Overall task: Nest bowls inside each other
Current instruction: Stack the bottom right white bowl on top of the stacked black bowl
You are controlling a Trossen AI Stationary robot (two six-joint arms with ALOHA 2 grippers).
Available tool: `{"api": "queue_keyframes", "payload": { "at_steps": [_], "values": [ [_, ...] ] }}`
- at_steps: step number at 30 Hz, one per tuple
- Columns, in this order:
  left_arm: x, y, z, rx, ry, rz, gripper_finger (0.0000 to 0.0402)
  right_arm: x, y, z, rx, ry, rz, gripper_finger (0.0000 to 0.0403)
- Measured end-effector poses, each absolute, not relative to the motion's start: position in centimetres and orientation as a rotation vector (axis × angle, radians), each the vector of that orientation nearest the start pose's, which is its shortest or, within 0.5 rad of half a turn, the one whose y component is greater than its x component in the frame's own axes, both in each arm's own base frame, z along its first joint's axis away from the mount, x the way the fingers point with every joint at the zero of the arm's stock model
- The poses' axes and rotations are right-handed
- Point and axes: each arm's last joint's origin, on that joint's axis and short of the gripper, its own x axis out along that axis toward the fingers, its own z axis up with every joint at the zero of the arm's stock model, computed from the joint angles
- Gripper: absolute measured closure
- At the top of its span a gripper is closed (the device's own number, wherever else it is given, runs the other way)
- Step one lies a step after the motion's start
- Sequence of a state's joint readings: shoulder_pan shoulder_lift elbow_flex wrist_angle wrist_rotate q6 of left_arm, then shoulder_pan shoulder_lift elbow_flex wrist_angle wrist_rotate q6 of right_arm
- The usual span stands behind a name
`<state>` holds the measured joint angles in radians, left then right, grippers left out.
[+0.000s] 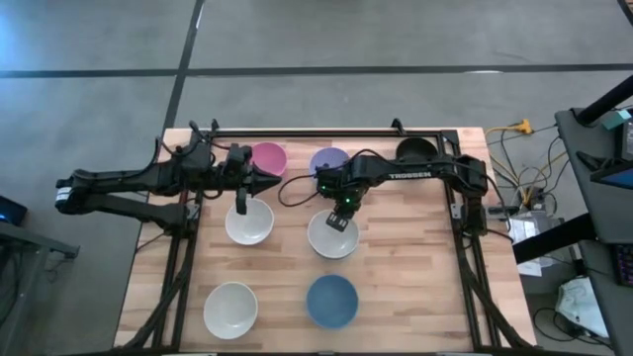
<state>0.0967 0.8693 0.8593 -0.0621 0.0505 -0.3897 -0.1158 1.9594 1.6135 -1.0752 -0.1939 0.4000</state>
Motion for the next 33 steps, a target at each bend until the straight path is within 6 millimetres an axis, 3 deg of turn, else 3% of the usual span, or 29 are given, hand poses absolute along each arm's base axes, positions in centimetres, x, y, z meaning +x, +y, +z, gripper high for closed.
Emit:
{"api": "queue_keyframes", "payload": {
  "at_steps": [13,25,33],
  "values": [
    [19.1,1.7,35.6,-0.394,0.062,0.06,0.0402,38.7,-3.0,24.1,0.457,1.367,-0.256,0.0387],
    [19.1,1.7,35.6,-0.394,0.062,0.06,0.0402,38.7,-2.8,24.3,0.447,1.371,-0.25,0.0325],
    [19.1,1.7,35.6,-0.418,0.061,0.061,0.0402,38.6,-2.8,24.2,0.447,1.375,-0.247,0.0348]
  ]
}}
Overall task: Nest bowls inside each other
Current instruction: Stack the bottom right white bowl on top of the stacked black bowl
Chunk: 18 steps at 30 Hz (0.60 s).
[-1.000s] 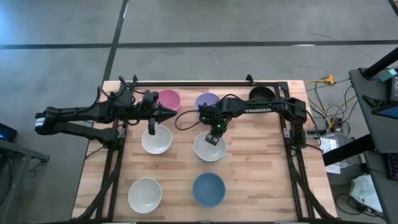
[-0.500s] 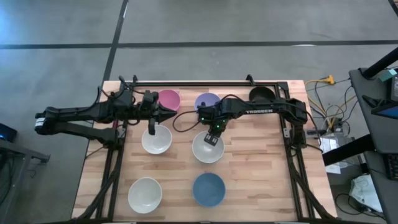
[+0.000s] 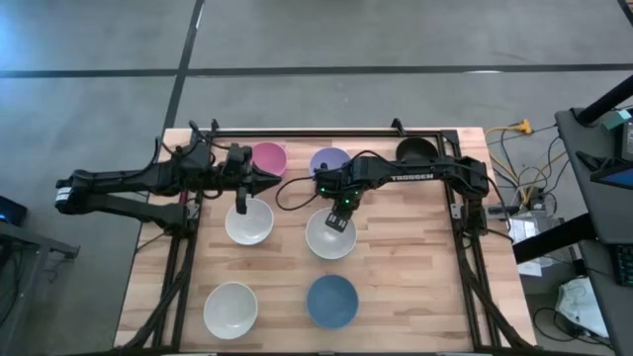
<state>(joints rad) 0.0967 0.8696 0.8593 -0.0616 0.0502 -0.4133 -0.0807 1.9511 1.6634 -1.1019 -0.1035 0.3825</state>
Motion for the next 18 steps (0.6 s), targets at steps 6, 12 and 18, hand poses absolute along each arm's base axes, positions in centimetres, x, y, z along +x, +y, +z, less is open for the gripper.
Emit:
{"api": "queue_keyframes", "payload": {
  "at_steps": [6,12,18],
  "values": [
    [19.09,1.71,35.57,-0.419,0.061,0.061,0.0402,38.57,-2.8,24.05,0.451,1.382,-0.241,0.0391],
    [19.09,1.71,35.58,-0.419,0.061,0.061,0.0402,38.57,-2.78,24.07,0.464,1.383,-0.23,0.0393],
    [19.09,1.71,35.57,-0.419,0.061,0.061,0.0402,38.64,-2.6,23.77,0.483,1.401,-0.205,0.0393]
  ]
}}
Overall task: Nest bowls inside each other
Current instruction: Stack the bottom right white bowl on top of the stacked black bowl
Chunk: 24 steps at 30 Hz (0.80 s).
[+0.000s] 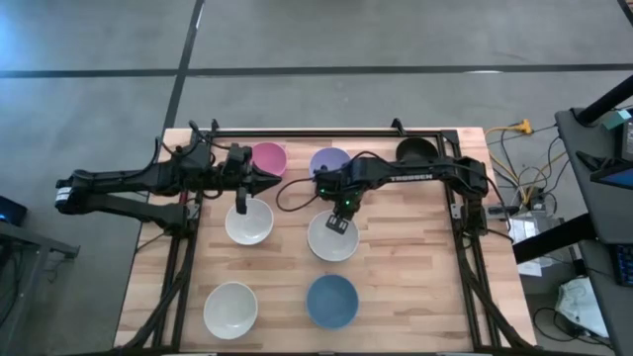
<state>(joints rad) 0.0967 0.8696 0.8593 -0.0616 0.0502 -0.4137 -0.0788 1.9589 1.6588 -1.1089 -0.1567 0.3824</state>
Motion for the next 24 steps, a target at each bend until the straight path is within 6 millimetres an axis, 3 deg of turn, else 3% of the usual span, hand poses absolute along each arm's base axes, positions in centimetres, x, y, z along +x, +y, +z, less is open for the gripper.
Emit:
{"api": "queue_keyframes", "payload": {
  "at_steps": [12,18,24],
  "values": [
    [19.09,1.71,35.58,-0.419,0.061,0.061,0.0402,38.96,-2.61,22.76,0.481,1.435,-0.202,0.0389],
    [19.09,1.71,35.58,-0.419,0.061,0.061,0.0402,38.94,-2.58,22.77,0.476,1.439,-0.182,0.0367],
    [19.09,1.71,35.58,-0.419,0.061,0.061,0.0402,38.77,-2.53,23.23,0.484,1.428,-0.173,0.032]
  ]
}}
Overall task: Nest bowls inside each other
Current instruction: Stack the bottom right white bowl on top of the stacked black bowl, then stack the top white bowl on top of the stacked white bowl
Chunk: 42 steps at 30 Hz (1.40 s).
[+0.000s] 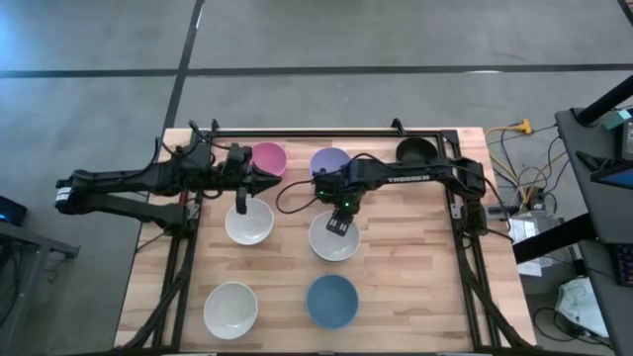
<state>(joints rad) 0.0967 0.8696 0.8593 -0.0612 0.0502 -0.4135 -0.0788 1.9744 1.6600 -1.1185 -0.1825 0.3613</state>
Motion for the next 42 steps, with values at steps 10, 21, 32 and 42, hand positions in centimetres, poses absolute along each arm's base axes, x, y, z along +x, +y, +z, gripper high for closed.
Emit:
{"api": "queue_keyframes", "payload": {
  "at_steps": [10,21,32,42],
  "values": [
    [19.1,1.7,35.6,-0.418,0.061,0.061,0.0402,38.2,-2.6,28.9,0.493,1.25,-0.152,0.028],
    [17.2,1.5,32.8,-0.473,0.396,0.128,0.0402,35.1,-2.2,33.3,0.38,1.14,-0.135,0.0295],
    [15.9,2.4,27.4,-0.535,0.965,0.499,0.0399,28.6,-2.0,31.6,0.386,1.071,-0.308,0.0317],
    [17.6,5.1,23.8,-0.565,1.288,0.573,0.0272,25.0,-1.7,31.4,0.479,0.967,-0.339,0.0325]
  ]
}}
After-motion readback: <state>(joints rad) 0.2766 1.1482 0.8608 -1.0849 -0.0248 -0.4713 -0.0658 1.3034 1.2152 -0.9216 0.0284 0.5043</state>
